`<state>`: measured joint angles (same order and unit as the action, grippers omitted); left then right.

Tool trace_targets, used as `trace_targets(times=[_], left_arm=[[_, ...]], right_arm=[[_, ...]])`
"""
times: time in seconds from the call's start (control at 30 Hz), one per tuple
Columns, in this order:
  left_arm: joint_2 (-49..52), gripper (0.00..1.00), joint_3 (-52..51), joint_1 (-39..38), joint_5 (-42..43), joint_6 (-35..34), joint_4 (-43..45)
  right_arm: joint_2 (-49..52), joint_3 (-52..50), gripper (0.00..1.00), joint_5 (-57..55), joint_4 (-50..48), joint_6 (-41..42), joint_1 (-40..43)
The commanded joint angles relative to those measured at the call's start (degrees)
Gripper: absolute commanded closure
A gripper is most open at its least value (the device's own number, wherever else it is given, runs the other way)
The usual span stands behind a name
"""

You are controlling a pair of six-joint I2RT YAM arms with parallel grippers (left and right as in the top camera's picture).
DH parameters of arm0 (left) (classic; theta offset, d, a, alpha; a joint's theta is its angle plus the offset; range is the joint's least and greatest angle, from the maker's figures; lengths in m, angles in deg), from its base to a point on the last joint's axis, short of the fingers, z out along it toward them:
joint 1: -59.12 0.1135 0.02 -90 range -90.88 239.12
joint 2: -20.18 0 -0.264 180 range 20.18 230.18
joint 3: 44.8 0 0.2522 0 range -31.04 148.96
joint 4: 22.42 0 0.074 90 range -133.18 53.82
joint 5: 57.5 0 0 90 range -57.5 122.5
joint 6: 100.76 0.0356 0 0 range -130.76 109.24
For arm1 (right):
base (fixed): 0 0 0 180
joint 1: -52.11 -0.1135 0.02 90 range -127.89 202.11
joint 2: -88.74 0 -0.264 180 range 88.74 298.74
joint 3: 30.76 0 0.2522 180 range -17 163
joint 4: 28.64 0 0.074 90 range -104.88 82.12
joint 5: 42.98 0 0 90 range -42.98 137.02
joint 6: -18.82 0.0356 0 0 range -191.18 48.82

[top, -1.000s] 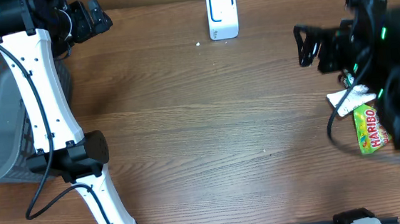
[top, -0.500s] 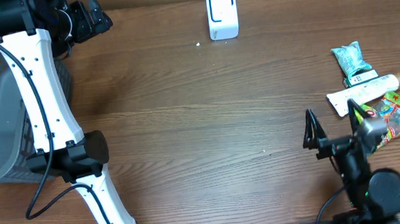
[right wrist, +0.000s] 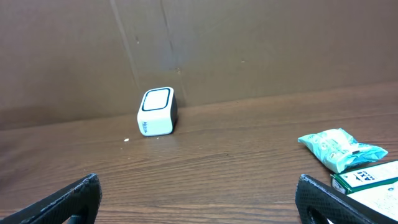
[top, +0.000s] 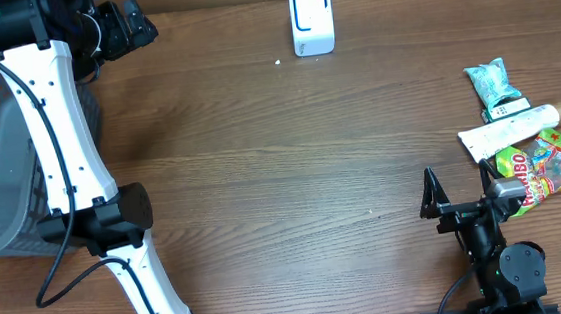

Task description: Scan the item barcode

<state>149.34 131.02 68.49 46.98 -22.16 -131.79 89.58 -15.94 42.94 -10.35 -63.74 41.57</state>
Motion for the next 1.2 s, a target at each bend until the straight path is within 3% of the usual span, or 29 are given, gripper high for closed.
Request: trace_targets(times=[0.0, 0.83, 1.03, 1.17], left_arm=[[-0.6, 0.00, 0.7, -0.4, -0.1, 0.7, 0.1], [-3.5, 0.00, -0.9, -0.7, -2.6, 1.1, 1.2], [-22.3, 0.00, -23.5, -2.3, -6.7, 1.2, 16.2], [-41.7, 0.00, -49.2, -2.3, -7.7, 2.9, 31.5]], right_arm=[[-0.5, -0.6, 0.00, -0.8, -0.2, -0.2, -0.2], [-0.5, -0.6, 0.00, -0.8, -0.2, -0.2, -0.2], [-0.5, -0.6, 0.00, -0.8, -0.2, -0.2, -0.2], [-0.5, -0.6, 0.00, -0.8, -0.2, -0.2, -0.2]])
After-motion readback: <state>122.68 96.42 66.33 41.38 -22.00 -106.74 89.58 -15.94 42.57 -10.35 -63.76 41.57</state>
